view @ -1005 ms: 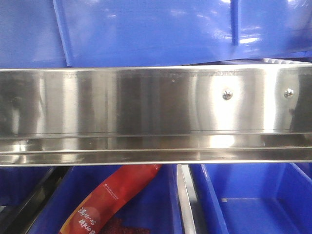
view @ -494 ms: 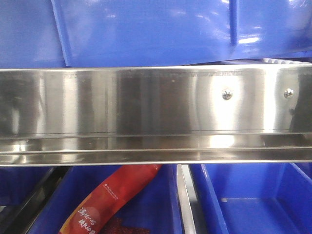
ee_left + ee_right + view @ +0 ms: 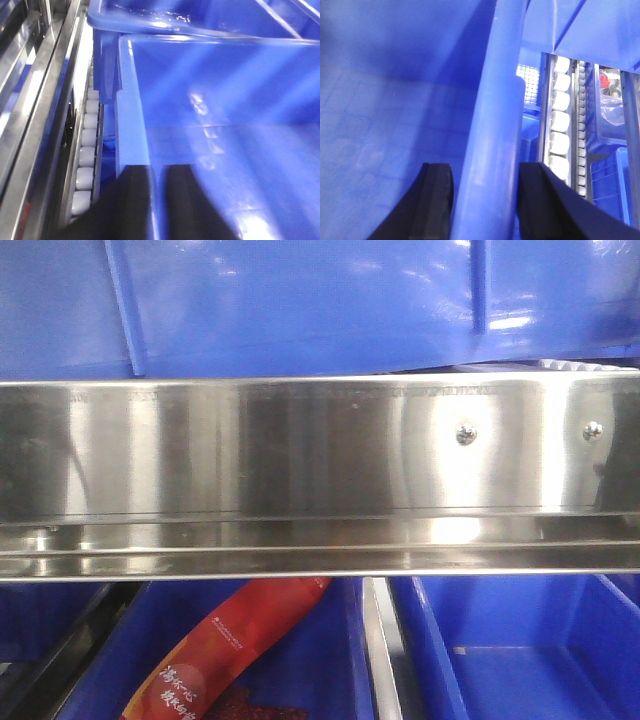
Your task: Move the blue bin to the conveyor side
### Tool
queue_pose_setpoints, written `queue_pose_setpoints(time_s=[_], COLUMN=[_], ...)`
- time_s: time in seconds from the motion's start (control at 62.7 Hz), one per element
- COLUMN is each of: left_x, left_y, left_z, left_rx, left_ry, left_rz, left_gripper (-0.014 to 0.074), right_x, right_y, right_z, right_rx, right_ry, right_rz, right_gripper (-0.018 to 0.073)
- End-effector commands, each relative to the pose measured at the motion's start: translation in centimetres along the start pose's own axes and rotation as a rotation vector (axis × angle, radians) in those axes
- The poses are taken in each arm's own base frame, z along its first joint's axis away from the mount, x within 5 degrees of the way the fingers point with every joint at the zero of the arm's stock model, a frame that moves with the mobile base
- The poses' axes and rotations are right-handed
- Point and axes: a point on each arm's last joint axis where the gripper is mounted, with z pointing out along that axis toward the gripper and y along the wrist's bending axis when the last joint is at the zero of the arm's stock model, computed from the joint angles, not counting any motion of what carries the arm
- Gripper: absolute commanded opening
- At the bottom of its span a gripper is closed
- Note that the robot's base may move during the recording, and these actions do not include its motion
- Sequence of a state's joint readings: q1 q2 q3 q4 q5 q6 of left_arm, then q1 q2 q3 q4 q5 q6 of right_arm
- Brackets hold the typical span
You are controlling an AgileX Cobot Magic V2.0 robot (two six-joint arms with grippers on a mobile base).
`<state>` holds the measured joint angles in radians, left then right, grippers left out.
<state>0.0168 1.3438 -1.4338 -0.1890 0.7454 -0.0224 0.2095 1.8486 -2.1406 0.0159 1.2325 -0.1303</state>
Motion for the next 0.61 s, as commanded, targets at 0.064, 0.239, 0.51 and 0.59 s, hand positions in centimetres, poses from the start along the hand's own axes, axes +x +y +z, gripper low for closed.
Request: queue_pose_setpoints(time_s=[0.064,0.239,0.51,0.59], left_x=[-0.9,-2.0,-2.2,-2.1], left_y=[0.0,0.1,0.0,-0.9], left_z=[1.2,2.7,4.7,5.0], left_rx=[0.002,-0.012,-0.077,-0.063], left_ry=[-0.019,0.021,0.107,0.106], left_rz=[-0.010,-0.027,-0.015,-0.002], left_gripper=[0.0367,0.0367,0.0367,0.0367], right_x=[-0.1,-0.1,-0.1,-0.1], right_y=[-0.1,-0.1,-0.1,-0.1], right_z=[-0.5,-0.5,-0.5,-0.5], right_rx=[0.009,0.009,0.009,0.009], right_ry=[-0.019,-0.019,-0.019,-0.019], right_rz=[-0.018,-0.018,-0.018,-0.018], right_gripper=[-0.0078,-0.0078,-0.0078,-0.0078])
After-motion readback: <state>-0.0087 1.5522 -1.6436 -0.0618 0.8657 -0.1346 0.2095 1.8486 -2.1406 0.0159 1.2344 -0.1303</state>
